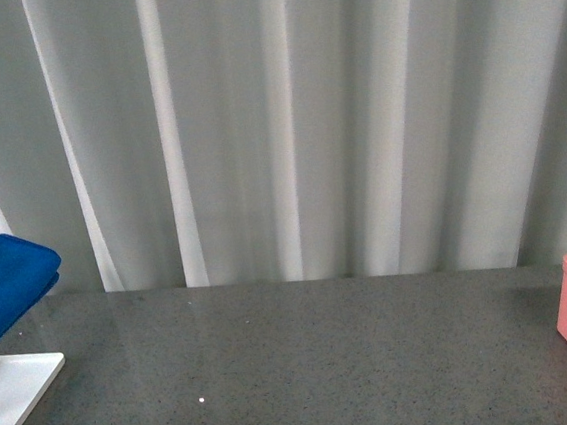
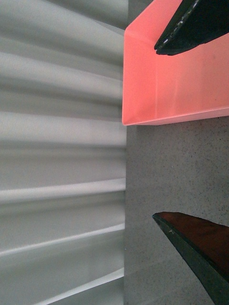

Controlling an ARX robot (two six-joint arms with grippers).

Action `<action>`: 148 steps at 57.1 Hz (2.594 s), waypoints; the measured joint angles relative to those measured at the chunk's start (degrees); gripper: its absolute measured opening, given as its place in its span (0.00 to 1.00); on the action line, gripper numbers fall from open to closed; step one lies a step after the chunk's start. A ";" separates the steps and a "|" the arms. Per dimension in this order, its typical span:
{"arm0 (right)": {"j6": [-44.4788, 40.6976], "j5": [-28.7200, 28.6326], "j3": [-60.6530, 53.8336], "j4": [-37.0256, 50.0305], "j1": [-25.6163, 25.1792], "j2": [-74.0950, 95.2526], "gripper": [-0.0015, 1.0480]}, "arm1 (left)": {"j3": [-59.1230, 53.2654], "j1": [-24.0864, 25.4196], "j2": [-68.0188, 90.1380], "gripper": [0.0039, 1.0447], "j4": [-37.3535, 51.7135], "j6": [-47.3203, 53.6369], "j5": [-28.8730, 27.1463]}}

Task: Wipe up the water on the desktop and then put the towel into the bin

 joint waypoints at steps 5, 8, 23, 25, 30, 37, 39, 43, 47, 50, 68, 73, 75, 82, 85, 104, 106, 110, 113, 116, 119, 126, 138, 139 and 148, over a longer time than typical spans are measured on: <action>0.02 0.00 0.00 0.00 0.00 0.00 0.93 | 0.00 0.00 0.00 0.94 0.00 0.00 0.00; 0.00 0.00 0.00 0.00 0.00 0.00 0.93 | 0.00 0.00 0.00 0.94 0.00 0.00 0.02; 0.00 0.00 0.00 0.00 0.00 0.00 0.93 | 0.07 -2.47 0.87 0.94 4.63 -3.02 -8.31; 0.02 0.00 0.00 0.00 0.00 0.00 0.93 | 0.13 -2.89 1.77 0.94 6.86 -3.76 -9.97; 0.00 -0.02 0.00 0.00 0.00 0.00 0.93 | 2.51 -2.34 10.47 0.94 15.12 -5.99 -5.81; 0.02 0.00 0.00 0.00 0.00 0.00 0.93 | 12.63 1.77 35.06 0.94 31.26 -3.28 -1.05; 0.00 0.00 0.00 0.00 0.00 0.00 0.93 | 15.91 2.40 39.93 0.94 31.63 -2.51 0.15; 0.00 0.00 0.00 0.00 0.00 0.00 0.93 | 23.96 3.85 50.47 0.94 28.52 0.66 3.45; 0.00 0.00 0.00 0.00 0.00 0.00 0.93 | 31.56 4.74 60.22 0.94 24.39 4.42 7.28; 0.00 -0.02 0.00 0.00 0.00 0.00 0.93 | 36.02 5.38 66.75 0.94 24.04 7.13 8.44; 0.00 0.00 0.00 0.00 0.00 -0.02 0.93 | 61.70 9.90 91.41 0.94 -0.74 20.44 -3.04; 0.00 0.00 0.00 0.00 0.00 -0.02 0.93 | 62.93 10.12 93.00 0.94 -3.58 21.64 -4.37; 0.00 0.00 0.00 0.00 0.00 -0.02 0.93 | 62.99 9.97 93.31 0.94 -3.85 22.05 -3.85; 0.00 -0.02 0.00 0.00 0.00 -0.02 0.93 | 63.28 9.31 94.25 0.94 -4.20 22.97 -4.11; 0.00 0.00 0.00 0.00 0.00 -0.02 0.93 | 63.60 9.09 95.23 0.94 -3.78 22.95 -4.00; 0.00 0.00 0.00 0.00 0.00 -0.02 0.93 | 67.10 9.09 102.88 0.94 -3.39 19.74 -2.97; 0.00 0.00 0.00 0.00 0.00 -0.02 0.93 | 67.34 9.11 103.47 0.94 -3.23 19.23 -2.89; 0.00 0.00 0.00 0.00 0.00 -0.02 0.93 | 67.56 9.11 104.50 0.94 -2.69 18.38 -2.08; 0.00 0.00 0.00 0.00 0.00 -0.02 0.93 | 67.56 9.11 105.24 0.94 -2.32 18.12 -1.79; 0.00 -0.02 0.00 0.00 0.00 -0.02 0.93 | 67.54 9.09 106.27 0.94 -1.29 18.14 -1.73; 0.00 0.00 0.00 0.00 0.00 -0.02 0.93 | 67.45 9.09 107.12 0.94 -0.11 18.16 -1.77; 0.00 0.00 0.00 0.00 0.00 -0.02 0.93 | 65.85 9.18 107.84 0.94 2.23 18.16 -2.82; 0.00 0.00 0.00 0.00 0.00 -0.02 0.93 | 63.32 9.33 108.43 0.94 5.35 18.60 -3.76; 0.00 -0.02 0.00 0.00 0.00 -0.02 0.93 | 63.14 9.33 108.50 0.94 5.64 18.60 -3.96; 0.00 0.00 0.00 0.00 0.00 -0.02 0.93 | 62.47 9.14 108.96 0.94 6.58 18.58 -4.63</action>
